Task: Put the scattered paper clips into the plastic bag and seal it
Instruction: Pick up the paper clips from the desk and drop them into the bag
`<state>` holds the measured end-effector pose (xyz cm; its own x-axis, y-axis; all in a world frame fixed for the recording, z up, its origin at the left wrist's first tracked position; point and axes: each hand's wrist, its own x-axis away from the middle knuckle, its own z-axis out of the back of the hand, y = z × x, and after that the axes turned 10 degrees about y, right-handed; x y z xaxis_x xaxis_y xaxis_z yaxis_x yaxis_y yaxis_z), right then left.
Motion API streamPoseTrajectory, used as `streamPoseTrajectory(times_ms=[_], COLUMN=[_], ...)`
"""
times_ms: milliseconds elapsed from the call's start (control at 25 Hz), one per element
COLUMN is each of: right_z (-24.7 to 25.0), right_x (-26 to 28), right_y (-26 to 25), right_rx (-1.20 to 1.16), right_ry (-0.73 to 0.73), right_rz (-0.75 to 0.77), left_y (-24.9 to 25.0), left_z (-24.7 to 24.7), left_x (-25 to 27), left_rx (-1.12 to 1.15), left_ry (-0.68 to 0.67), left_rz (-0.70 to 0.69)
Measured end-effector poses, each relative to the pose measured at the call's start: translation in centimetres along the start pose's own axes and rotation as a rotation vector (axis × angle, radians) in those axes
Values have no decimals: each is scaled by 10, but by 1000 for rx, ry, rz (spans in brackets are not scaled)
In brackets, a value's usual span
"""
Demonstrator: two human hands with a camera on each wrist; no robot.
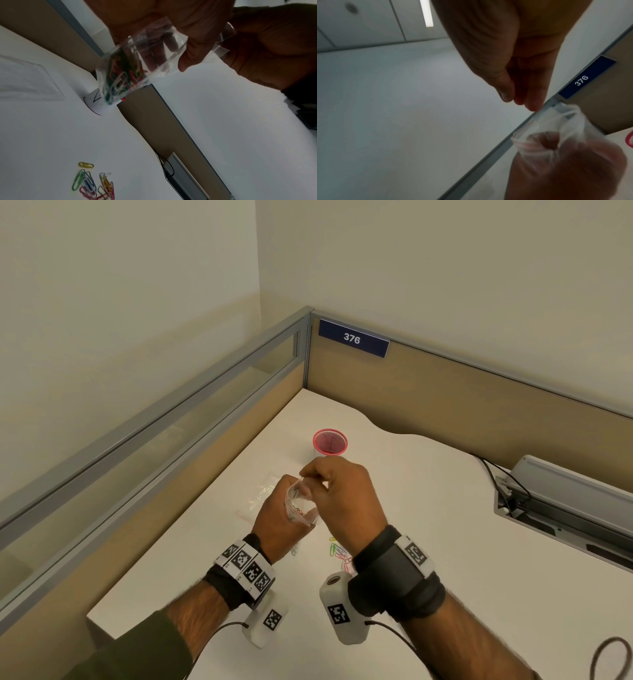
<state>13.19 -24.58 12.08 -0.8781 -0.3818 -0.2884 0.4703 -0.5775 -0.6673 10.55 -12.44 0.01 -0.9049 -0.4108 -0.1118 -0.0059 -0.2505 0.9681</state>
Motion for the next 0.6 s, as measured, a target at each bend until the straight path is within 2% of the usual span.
streamPoseTrajectory(times_ms=[80,160,200,320,400,480,600], right_z=[13,17,14,-14,-34,-53,-79], right_x=[-3,-6,-5,18,42,58,68], right_y=[13,52,81,168,204,215,206], right_rx=[-114,-97,-10,341,430,478,464], right_ry=[117,156,118,-158,-288,-343,-393], right_rz=[14,-31,-84,-319,-403,-397,-317], left_y=[-5,-6,-6,-9,-9,-9,-11], left_z=[3,7,10,17,21,24,25], left_x=[-1,1,1,1,1,1,1], left_rx=[46,90,102,146,163,176,189], left_ry=[3,26,41,42,43,46,51], left_rz=[-53,-84,-84,-80,-76,-88,-113])
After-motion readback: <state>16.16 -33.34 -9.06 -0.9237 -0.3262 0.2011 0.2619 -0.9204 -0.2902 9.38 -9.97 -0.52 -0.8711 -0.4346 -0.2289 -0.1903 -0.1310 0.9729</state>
